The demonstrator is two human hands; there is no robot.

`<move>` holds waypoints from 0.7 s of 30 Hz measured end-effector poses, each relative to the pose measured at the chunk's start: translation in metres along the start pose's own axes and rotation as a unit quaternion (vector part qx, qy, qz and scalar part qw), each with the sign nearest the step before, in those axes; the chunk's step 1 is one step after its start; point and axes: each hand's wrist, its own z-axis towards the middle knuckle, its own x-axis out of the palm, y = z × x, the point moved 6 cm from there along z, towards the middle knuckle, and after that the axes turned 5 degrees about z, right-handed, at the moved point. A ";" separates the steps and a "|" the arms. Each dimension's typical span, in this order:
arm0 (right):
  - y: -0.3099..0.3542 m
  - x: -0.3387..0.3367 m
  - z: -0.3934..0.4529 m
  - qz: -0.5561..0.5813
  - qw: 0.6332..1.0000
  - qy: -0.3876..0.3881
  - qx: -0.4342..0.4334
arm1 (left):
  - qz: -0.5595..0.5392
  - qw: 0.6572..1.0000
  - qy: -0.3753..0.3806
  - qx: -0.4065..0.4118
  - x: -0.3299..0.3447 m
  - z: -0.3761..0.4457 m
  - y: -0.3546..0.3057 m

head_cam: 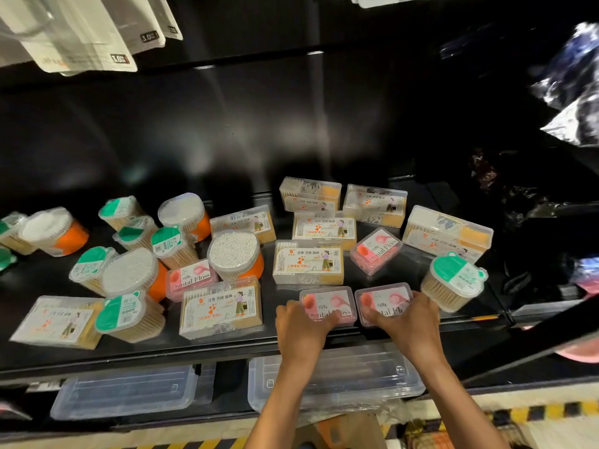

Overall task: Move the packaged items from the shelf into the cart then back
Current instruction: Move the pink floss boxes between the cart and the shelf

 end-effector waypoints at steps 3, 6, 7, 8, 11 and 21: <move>0.002 -0.004 -0.002 0.037 0.999 -0.011 0.000 | -0.012 1.000 -0.001 0.002 -0.001 0.001 0.000; 0.003 -0.010 -0.002 0.081 0.996 -0.019 -0.012 | -0.043 0.999 -0.022 -0.012 -0.008 -0.002 -0.002; 0.003 -0.012 -0.002 0.083 0.996 -0.016 -0.016 | -0.049 0.998 -0.022 -0.018 -0.007 -0.003 -0.001; 0.003 -0.013 -0.002 0.086 0.996 -0.012 -0.016 | -0.062 0.998 -0.017 -0.024 -0.006 -0.002 0.000; -0.002 -0.011 0.000 0.095 0.995 0.004 -0.006 | -0.102 0.994 0.011 -0.033 -0.004 0.002 0.003; -0.007 -0.017 0.001 0.131 0.991 0.017 0.007 | -0.232 0.968 0.091 0.018 -0.004 -0.002 -0.007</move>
